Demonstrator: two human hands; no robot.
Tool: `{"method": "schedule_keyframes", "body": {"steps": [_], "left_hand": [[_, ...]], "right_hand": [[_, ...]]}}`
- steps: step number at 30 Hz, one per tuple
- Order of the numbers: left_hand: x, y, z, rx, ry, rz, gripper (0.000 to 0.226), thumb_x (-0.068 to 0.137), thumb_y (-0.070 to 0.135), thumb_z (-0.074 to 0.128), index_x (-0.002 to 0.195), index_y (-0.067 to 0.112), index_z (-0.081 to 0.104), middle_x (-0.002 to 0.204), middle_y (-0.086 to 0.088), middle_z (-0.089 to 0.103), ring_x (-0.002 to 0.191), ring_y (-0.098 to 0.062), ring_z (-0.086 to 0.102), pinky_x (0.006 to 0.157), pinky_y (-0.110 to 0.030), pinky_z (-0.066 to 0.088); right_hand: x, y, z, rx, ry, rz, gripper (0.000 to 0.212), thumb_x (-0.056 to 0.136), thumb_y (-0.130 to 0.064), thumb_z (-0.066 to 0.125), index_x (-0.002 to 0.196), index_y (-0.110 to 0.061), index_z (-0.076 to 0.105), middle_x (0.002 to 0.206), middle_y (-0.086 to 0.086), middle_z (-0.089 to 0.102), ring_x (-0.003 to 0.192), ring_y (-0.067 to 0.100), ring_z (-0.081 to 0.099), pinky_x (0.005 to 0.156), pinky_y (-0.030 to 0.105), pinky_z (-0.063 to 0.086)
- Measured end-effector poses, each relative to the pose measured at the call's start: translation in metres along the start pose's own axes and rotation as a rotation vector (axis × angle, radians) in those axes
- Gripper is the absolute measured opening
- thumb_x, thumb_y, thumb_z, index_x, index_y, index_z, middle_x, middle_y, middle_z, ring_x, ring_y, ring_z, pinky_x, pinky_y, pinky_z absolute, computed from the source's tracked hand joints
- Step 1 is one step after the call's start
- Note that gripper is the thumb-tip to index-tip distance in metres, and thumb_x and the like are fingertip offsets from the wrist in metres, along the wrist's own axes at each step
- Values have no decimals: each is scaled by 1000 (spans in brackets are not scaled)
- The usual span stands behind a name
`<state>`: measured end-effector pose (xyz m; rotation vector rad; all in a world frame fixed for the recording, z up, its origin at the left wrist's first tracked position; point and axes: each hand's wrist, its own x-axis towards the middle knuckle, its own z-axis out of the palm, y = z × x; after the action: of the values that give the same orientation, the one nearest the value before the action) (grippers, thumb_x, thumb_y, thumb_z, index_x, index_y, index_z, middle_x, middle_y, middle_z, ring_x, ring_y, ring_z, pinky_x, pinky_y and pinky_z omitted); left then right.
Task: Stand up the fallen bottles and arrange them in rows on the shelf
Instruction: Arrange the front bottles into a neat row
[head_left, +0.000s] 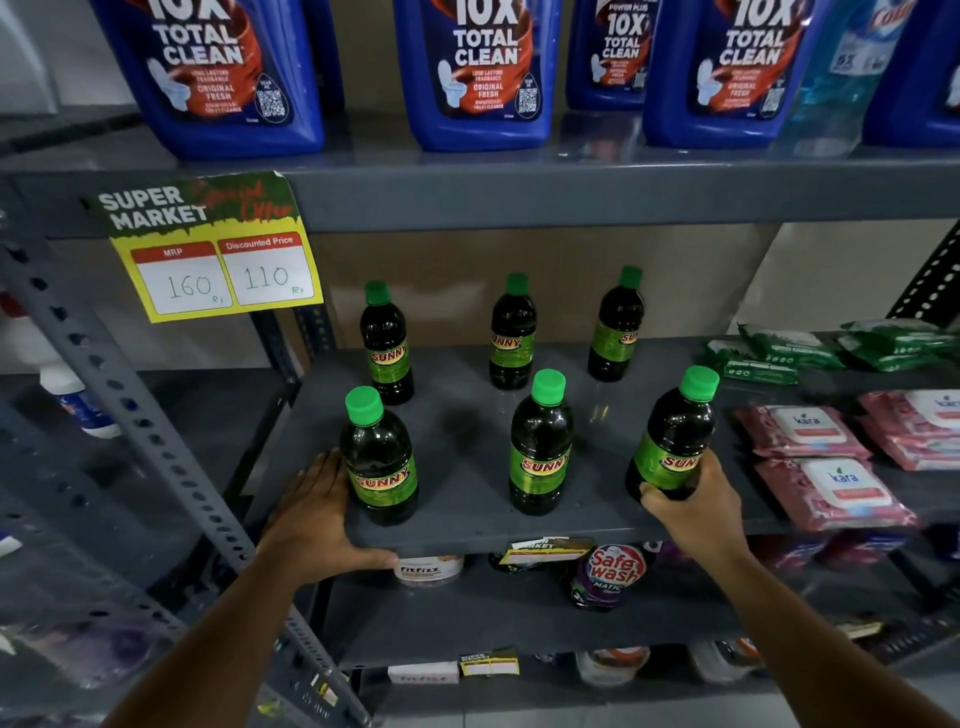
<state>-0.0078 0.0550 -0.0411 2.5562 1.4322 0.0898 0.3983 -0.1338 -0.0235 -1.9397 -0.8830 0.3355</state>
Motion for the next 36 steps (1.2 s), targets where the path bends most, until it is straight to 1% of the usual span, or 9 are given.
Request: {"method": "schedule_keyframes", "body": {"steps": [5,14,18,23,26,28,29,31,36], "left_hand": [[0,-1,1,-3,4,-10,159,34,110,40,157,21,-7,167,-6,-4,153,-23,-4,126,-45,5],[-3,4,-5,-3,3,1,158,35,107,43,157,20,-6,167,-5,-4,153,-24,-2,125,-44,4],[-3,5,-7,-2,-5,19,158,37,106,45,157,19,-10,167,-5,-8,153,-25,-4,125,-46,4],[0,2,-7,20,-10,15,161,32,111,35,157,18,-10,167,-7,-8,153,-26,-5,125,-46,4],[1,1,-7,32,-11,14,161,33,110,37,157,17,-9,167,-9,-6,153,-27,-3,125,-45,4],[-1,3,-7,24,-15,22,158,38,106,46,157,17,-8,167,-9,-4,153,-27,-1,125,-45,5],[-2,4,-7,21,-8,20,157,40,105,49,157,17,-8,167,-9,-3,153,-27,0,125,-46,6],[-6,8,-9,10,1,0,158,39,104,52,157,17,-7,167,-9,-2,153,-27,0,125,-46,7],[-16,16,-9,-1,5,-70,158,41,102,55,156,12,-5,166,-12,-1,152,-29,1,125,-48,7]], "right_hand": [[0,2,1,4,-7,6,55,58,-35,78,93,-62,45,88,-19,64,81,-3,59,65,20,42],[-3,3,4,-34,24,13,54,63,-30,78,107,-36,48,90,-19,61,82,-2,57,69,26,41],[0,1,5,-43,28,55,60,66,-23,79,118,-23,50,98,-6,62,89,17,60,77,31,42],[-2,-9,8,-22,19,84,65,66,-19,79,122,-21,46,103,-2,60,103,27,60,80,35,43],[-20,-18,14,-67,187,-35,100,65,-31,85,143,-17,25,141,11,42,134,30,35,105,44,32],[-44,-26,25,-230,355,-242,102,65,-51,78,144,-14,24,147,9,29,136,27,23,108,48,18],[-52,-31,33,-267,343,-325,99,65,-58,73,142,-17,27,145,8,30,135,27,24,107,48,18],[-60,-46,48,-228,132,-376,100,65,-62,71,144,-23,24,148,7,30,137,25,25,109,47,22],[-43,-67,68,55,-327,-109,121,69,-30,85,153,-19,-1,156,4,31,142,20,31,114,42,27]]}}
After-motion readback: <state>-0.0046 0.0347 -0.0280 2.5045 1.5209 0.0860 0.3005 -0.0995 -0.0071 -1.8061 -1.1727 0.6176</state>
